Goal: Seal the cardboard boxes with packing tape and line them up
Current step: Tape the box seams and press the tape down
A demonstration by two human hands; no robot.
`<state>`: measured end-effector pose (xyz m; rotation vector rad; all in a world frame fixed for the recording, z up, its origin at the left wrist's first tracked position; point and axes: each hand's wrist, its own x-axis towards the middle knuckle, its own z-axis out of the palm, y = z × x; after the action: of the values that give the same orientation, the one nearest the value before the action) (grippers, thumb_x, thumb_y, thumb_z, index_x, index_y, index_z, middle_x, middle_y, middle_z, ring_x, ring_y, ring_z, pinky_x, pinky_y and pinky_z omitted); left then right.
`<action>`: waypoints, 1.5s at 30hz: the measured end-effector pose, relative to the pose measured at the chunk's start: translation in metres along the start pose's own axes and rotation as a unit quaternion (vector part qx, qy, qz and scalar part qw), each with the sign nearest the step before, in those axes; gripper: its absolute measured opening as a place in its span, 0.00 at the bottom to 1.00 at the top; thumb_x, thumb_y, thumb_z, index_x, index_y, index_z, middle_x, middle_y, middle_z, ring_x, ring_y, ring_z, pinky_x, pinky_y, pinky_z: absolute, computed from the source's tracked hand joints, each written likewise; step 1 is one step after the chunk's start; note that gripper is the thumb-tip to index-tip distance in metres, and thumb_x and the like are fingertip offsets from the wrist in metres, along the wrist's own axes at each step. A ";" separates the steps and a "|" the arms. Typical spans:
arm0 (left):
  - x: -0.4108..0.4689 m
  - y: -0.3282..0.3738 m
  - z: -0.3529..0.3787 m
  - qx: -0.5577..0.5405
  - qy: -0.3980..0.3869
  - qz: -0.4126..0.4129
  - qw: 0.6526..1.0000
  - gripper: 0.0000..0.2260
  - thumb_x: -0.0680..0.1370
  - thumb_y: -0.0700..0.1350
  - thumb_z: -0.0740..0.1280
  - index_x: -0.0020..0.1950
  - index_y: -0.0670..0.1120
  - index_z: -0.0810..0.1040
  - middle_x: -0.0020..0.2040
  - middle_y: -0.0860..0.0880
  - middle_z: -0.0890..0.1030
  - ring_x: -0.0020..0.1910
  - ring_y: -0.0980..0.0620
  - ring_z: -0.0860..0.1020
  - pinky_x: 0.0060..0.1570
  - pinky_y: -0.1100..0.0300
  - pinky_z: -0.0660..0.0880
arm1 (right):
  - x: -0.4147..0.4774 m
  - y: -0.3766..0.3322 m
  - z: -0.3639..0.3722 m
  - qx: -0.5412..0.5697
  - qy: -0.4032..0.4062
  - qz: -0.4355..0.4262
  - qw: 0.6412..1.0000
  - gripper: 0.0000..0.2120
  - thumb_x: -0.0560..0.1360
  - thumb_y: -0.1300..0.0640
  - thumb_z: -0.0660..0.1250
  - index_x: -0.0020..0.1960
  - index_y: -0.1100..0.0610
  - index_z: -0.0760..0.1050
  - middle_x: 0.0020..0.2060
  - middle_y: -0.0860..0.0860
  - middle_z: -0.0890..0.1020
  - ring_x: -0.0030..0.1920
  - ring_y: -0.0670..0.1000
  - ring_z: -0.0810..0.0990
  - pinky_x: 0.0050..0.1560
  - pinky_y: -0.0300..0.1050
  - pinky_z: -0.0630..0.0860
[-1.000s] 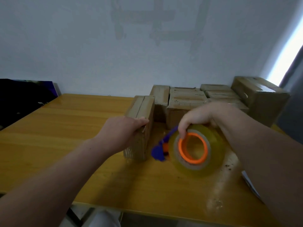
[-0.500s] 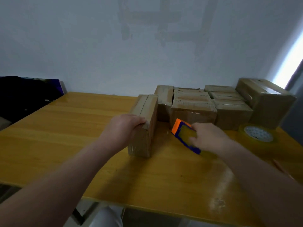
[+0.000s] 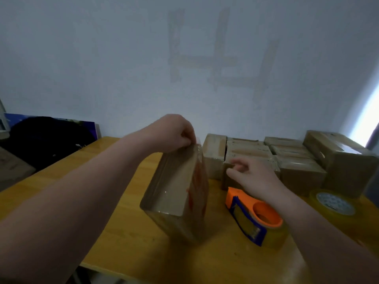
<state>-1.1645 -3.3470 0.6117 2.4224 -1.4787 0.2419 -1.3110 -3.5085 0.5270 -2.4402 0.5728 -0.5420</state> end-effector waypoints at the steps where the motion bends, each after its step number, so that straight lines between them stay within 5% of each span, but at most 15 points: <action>1: 0.003 0.003 0.001 0.000 -0.029 0.005 1.000 0.09 0.78 0.40 0.65 0.54 0.48 0.83 0.51 0.53 0.82 0.50 0.57 0.76 0.51 0.65 0.69 | 0.000 -0.008 -0.001 0.049 -0.010 0.000 0.999 0.17 0.78 0.51 0.64 0.67 0.50 0.72 0.49 0.41 0.77 0.49 0.40 0.74 0.53 0.37 0.73; 4: 0.011 0.012 0.015 0.011 -0.072 0.014 0.997 0.09 0.77 0.41 0.65 0.53 0.48 0.83 0.51 0.52 0.82 0.50 0.56 0.77 0.53 0.63 0.71 | -0.002 -0.019 0.005 0.166 -0.048 0.015 0.985 0.16 0.79 0.52 0.62 0.67 0.46 0.72 0.50 0.38 0.75 0.57 0.43 0.75 0.63 0.50 0.74; 11: -0.005 0.024 0.048 0.084 0.093 0.006 0.992 0.12 0.75 0.53 0.68 0.56 0.52 0.75 0.52 0.55 0.76 0.53 0.53 0.74 0.47 0.59 0.73 | -0.017 -0.012 0.029 0.253 -0.061 0.036 0.965 0.15 0.81 0.57 0.61 0.64 0.42 0.72 0.45 0.32 0.75 0.51 0.36 0.75 0.60 0.43 0.73; 14: -0.022 0.023 0.051 0.058 0.048 0.026 0.997 0.08 0.78 0.49 0.63 0.53 0.52 0.82 0.50 0.54 0.81 0.51 0.53 0.77 0.50 0.56 0.75 | -0.019 -0.010 0.035 0.220 -0.036 0.037 0.974 0.19 0.82 0.58 0.58 0.70 0.45 0.68 0.53 0.36 0.77 0.56 0.42 0.76 0.61 0.42 0.73; 16: -0.030 0.019 0.052 0.051 0.009 0.030 0.998 0.12 0.79 0.47 0.60 0.54 0.52 0.82 0.50 0.52 0.83 0.51 0.51 0.78 0.51 0.54 0.74 | -0.022 -0.013 0.040 0.162 -0.031 0.023 0.986 0.24 0.82 0.59 0.55 0.76 0.49 0.57 0.59 0.45 0.77 0.46 0.41 0.77 0.47 0.32 0.74; 18: -0.036 0.016 0.055 0.030 -0.001 0.039 0.999 0.15 0.78 0.48 0.57 0.53 0.48 0.82 0.51 0.50 0.83 0.52 0.49 0.78 0.52 0.53 0.74 | -0.028 -0.019 0.046 0.090 -0.035 -0.007 0.995 0.28 0.82 0.60 0.54 0.79 0.51 0.47 0.53 0.49 0.78 0.39 0.43 0.76 0.39 0.38 0.74; 22: -0.044 0.015 0.056 0.014 0.014 0.041 0.999 0.13 0.80 0.46 0.58 0.57 0.47 0.82 0.56 0.51 0.82 0.55 0.52 0.76 0.56 0.57 0.70 | -0.042 -0.032 0.059 -0.061 -0.040 -0.055 0.996 0.36 0.81 0.60 0.56 0.78 0.54 0.35 0.72 0.54 0.64 0.65 0.54 0.70 0.62 0.47 0.72; 25: -0.046 0.013 0.056 -0.019 0.031 0.039 0.999 0.13 0.81 0.48 0.60 0.62 0.50 0.80 0.60 0.54 0.80 0.58 0.56 0.74 0.56 0.68 0.66 | -0.048 -0.029 0.056 -0.119 0.051 -0.127 0.983 0.26 0.80 0.57 0.58 0.77 0.54 0.56 0.62 0.52 0.78 0.48 0.44 0.78 0.41 0.32 0.72; 26: -0.047 0.012 0.056 -0.031 0.031 0.039 0.998 0.14 0.81 0.51 0.60 0.63 0.50 0.79 0.61 0.55 0.79 0.59 0.58 0.74 0.54 0.71 0.63 | -0.048 -0.028 0.053 -0.100 0.091 -0.133 0.982 0.21 0.80 0.56 0.61 0.72 0.53 0.68 0.52 0.50 0.83 0.37 0.39 0.77 0.34 0.29 0.70; 28: -0.048 0.014 0.057 -0.042 0.031 0.045 0.998 0.16 0.80 0.53 0.60 0.65 0.51 0.78 0.63 0.57 0.78 0.59 0.60 0.73 0.51 0.75 0.61 | -0.038 -0.021 0.044 -0.007 0.175 -0.084 0.981 0.11 0.77 0.55 0.67 0.58 0.52 0.80 0.42 0.43 0.82 0.33 0.35 0.75 0.31 0.26 0.70; 30: -0.050 0.016 0.057 -0.045 0.030 0.048 0.997 0.16 0.80 0.54 0.60 0.65 0.53 0.77 0.63 0.58 0.78 0.59 0.61 0.73 0.52 0.74 0.62 | -0.022 -0.013 0.034 0.133 0.174 0.009 0.976 0.10 0.74 0.53 0.70 0.55 0.51 0.79 0.44 0.41 0.81 0.43 0.38 0.78 0.42 0.30 0.74; 35: -0.054 0.021 0.057 -0.074 0.057 0.021 0.995 0.12 0.78 0.52 0.64 0.59 0.54 0.81 0.56 0.58 0.82 0.54 0.60 0.77 0.53 0.68 0.70 | 0.000 -0.007 0.028 0.338 -0.061 0.124 0.931 0.20 0.72 0.48 0.71 0.62 0.52 0.77 0.54 0.48 0.81 0.58 0.47 0.78 0.63 0.51 0.73; 39: -0.051 0.015 0.062 -0.142 0.108 -0.089 0.980 0.05 0.75 0.47 0.69 0.49 0.53 0.82 0.48 0.57 0.81 0.48 0.59 0.76 0.41 0.74 0.68 | 0.008 -0.016 0.029 0.367 -0.051 0.155 0.916 0.10 0.71 0.55 0.71 0.51 0.58 0.81 0.47 0.53 0.85 0.52 0.51 0.82 0.56 0.50 0.78; 41: -0.050 0.011 0.063 -0.195 0.122 -0.137 0.963 0.10 0.72 0.48 0.73 0.51 0.52 0.77 0.50 0.54 0.77 0.48 0.57 0.75 0.43 0.72 0.69 | 0.010 -0.021 0.029 0.366 -0.048 0.163 0.915 0.08 0.71 0.56 0.72 0.48 0.58 0.80 0.45 0.54 0.85 0.49 0.51 0.83 0.51 0.47 0.79; 45: -0.046 0.006 0.056 -0.393 0.023 -0.264 0.881 0.27 0.68 0.47 0.77 0.62 0.49 0.69 0.59 0.49 0.71 0.51 0.50 0.74 0.51 0.52 0.77 | 0.013 -0.024 0.033 0.339 -0.025 0.161 0.927 0.10 0.71 0.53 0.73 0.46 0.59 0.79 0.44 0.55 0.84 0.47 0.53 0.82 0.54 0.51 0.79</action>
<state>-1.1916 -3.3291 0.5464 1.9825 -0.6314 -0.3569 -1.2776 -3.4826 0.5192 -1.6598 0.6219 -0.4427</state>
